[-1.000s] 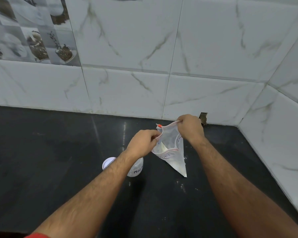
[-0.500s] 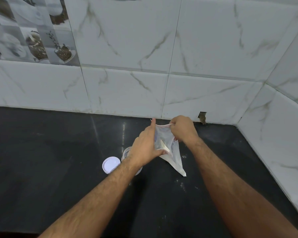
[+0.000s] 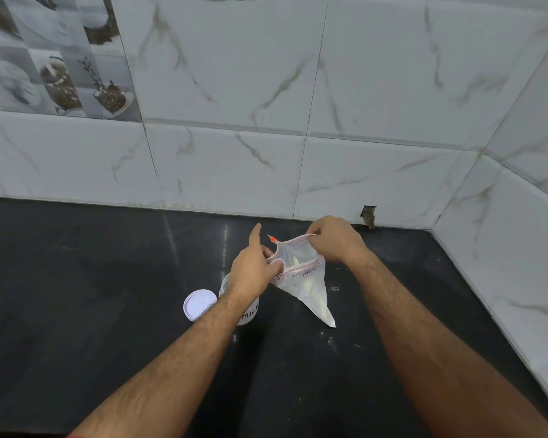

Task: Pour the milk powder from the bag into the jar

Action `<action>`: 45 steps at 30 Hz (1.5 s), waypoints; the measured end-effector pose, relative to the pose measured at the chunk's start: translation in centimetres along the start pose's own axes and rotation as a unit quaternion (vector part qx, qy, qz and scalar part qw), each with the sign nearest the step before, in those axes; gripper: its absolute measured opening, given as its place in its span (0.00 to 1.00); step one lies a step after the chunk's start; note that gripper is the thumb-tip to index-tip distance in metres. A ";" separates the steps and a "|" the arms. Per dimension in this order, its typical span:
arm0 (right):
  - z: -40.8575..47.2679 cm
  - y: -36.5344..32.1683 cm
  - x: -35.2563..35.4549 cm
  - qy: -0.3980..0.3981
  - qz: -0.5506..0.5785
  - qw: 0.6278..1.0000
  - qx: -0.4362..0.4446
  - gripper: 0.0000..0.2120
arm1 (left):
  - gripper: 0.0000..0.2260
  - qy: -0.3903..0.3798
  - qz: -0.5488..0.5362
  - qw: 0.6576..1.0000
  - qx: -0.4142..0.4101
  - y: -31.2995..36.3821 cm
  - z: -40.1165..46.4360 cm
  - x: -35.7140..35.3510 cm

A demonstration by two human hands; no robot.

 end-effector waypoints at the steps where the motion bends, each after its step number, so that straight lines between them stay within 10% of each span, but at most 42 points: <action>1: 0.2 0.3 0.0 -0.001 0.020 1.000 -0.002 0.13 | 0.40 0.005 0.002 1.000 0.000 0.1 0.0 -0.1; 18: 0.7 6.2 -0.4 0.062 0.343 0.934 -0.072 0.02 | 0.07 0.009 0.003 1.000 -0.007 1.6 2.7 -1.1; 22: 0.9 7.6 0.1 0.059 0.399 0.913 -0.064 0.03 | 0.18 -0.030 0.072 0.996 -0.048 3.7 4.5 -1.5; 32: 0.1 12.7 -1.4 0.127 0.639 0.739 -0.174 0.28 | 0.08 -0.081 0.071 0.981 -0.159 9.7 8.7 0.8; 37: -0.8 13.6 -7.2 -0.013 0.549 0.802 -0.236 0.21 | 0.11 -0.013 -0.076 0.989 -0.127 10.5 10.0 2.8; 45: -2.6 8.7 -10.9 -0.167 0.731 0.628 -0.206 0.27 | 0.14 0.118 0.044 0.989 -0.079 12.1 10.3 3.0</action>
Point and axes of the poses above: each hand's wrist, its own z-axis towards the middle knuckle, its own x-axis out of the back of the hand, y = z × x, the point moved 4 cm from there along z, towards the middle knuckle, and after that the axes turned 2 degrees about -z, right-handed, at the moved point
